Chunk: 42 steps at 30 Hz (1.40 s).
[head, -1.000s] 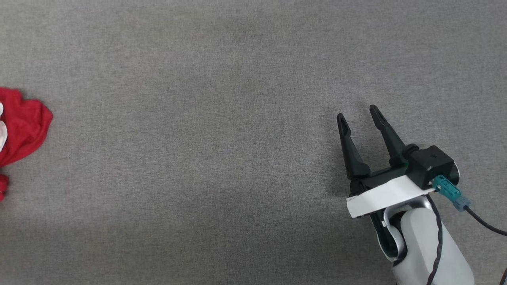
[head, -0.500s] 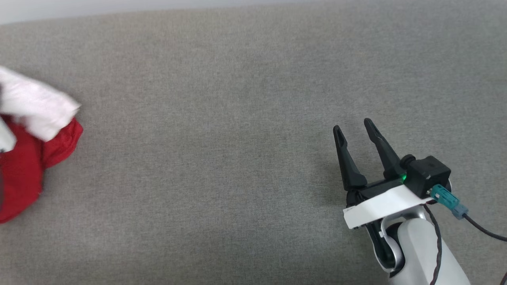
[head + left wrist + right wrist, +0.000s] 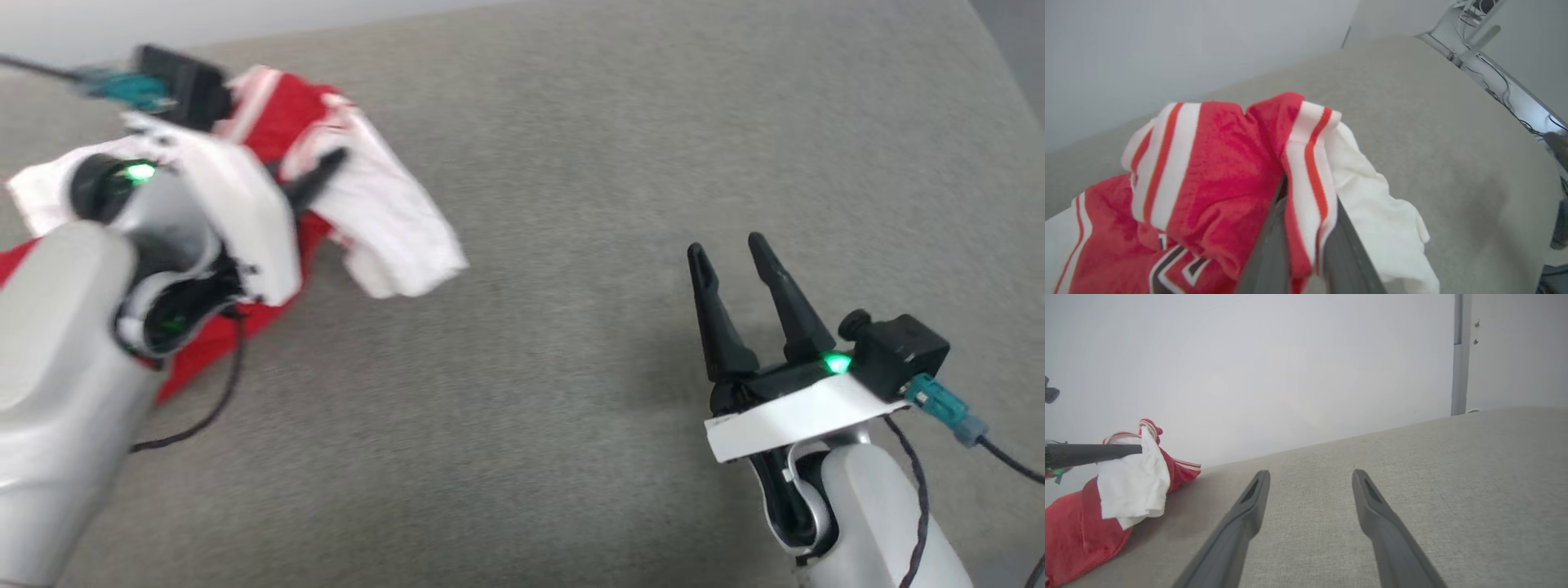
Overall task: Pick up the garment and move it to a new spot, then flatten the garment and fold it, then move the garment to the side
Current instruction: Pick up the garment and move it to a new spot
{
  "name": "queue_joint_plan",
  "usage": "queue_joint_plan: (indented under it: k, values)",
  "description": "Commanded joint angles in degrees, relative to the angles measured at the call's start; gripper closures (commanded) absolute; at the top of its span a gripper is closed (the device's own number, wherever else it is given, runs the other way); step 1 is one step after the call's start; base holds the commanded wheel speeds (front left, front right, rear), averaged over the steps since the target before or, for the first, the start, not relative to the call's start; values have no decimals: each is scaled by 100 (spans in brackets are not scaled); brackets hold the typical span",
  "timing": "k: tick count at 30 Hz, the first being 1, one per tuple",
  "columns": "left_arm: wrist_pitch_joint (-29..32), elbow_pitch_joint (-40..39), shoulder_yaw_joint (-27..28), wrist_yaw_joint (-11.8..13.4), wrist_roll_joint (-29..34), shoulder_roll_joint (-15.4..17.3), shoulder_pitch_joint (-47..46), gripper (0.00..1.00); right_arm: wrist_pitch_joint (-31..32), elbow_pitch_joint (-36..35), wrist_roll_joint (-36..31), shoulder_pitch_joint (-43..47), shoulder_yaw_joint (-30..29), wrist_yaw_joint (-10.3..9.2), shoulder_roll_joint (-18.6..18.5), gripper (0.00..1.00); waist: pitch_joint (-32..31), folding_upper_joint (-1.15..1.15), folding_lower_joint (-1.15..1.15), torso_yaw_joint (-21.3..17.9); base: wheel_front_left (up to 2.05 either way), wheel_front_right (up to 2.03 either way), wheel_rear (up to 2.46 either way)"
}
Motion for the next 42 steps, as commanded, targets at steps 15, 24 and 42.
queue_joint_plan:
  k: [15, 24, 42]
  values:
    - [391, 1332, -932, -9, 12, -1170, -1376, 100, -29, -190, 1157, -84, 150, 0, -1, 0, 839, 0, 0, -2241, 0, 0, 0]
    - [287, 2567, -1685, 11, 0, -947, -1810, 100, -29, -479, 1371, 135, -119, 0, 3, 0, 1223, 0, 0, -2252, 16, 16, 16]
    - [-929, 1632, -2177, 3, -1068, -497, -1961, 0, -29, -247, 469, -255, -121, 0, -1, 0, 663, 0, 0, -1288, 0, 0, 0]
